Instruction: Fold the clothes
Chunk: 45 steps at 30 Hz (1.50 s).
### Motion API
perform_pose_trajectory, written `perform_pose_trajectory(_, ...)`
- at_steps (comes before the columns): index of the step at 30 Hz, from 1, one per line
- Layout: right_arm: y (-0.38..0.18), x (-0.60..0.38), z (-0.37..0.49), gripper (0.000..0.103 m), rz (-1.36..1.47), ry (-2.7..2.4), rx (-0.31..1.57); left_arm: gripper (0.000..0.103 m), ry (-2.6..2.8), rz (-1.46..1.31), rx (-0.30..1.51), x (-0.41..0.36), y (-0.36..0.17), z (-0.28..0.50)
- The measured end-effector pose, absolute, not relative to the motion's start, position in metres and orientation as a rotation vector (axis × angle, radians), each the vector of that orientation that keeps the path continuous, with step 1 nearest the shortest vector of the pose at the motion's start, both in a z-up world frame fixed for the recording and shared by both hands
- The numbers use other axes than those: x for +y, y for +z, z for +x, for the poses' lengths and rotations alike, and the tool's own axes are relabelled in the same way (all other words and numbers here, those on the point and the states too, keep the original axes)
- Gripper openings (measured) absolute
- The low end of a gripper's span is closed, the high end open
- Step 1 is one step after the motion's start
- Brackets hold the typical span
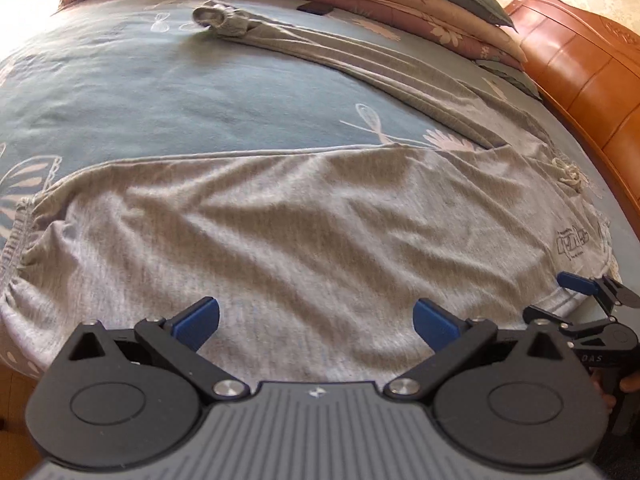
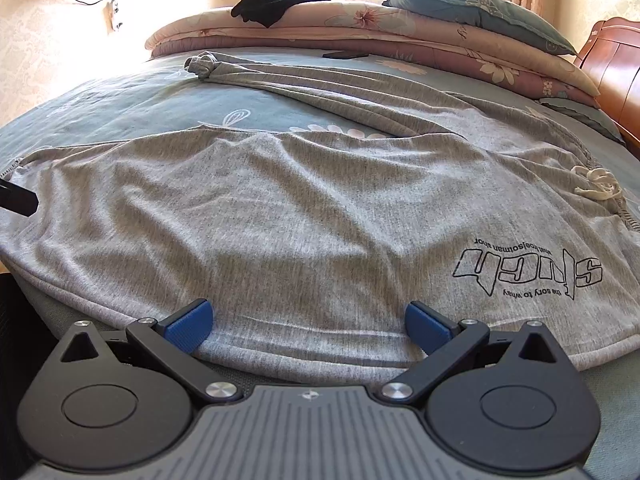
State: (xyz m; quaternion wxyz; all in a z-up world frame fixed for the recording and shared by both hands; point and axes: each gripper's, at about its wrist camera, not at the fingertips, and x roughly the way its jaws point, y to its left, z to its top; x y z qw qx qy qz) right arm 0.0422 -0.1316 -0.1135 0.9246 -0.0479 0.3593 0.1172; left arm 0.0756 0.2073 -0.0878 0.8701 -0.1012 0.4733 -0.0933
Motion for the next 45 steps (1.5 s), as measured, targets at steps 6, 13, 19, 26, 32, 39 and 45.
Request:
perform_pose_trajectory(6,-0.113,-0.131,0.044,0.103,-0.092,0.23,0.746,0.102,-0.179,-0.312,0.95,0.237,-0.089,0.048)
perform_pose_trajectory(13,-0.114,-0.13,0.041,0.103,-0.092,0.218,0.727,0.102,-0.1,-0.292,0.869,0.259,-0.07,0.068)
perform_pose_trajectory(19,-0.113,-0.13,0.042,0.103,-0.094,0.219,0.731,0.102,0.025,-0.382,0.896,0.307,-0.092,0.087)
perform_pose_trajectory(26,-0.113,-0.129,0.043,0.103,-0.093,0.208,0.73,0.102,0.018,-0.468,0.854,0.33,-0.071,0.077)
perform_pose_trajectory(32,-0.113,-0.126,0.044,0.103,-0.095,0.201,0.731,0.102,-0.064,-0.492,0.875,0.312,-0.081,0.092)
perform_pose_trajectory(39,-0.114,-0.127,0.045,0.103,-0.094,0.204,0.728,0.102,0.044,-0.422,0.955,0.315,-0.09,0.084)
perform_pose_trajectory(45,-0.114,-0.127,0.045,0.103,-0.095,0.202,0.72,0.102,0.018,-0.379,0.929,0.301,-0.068,0.086)
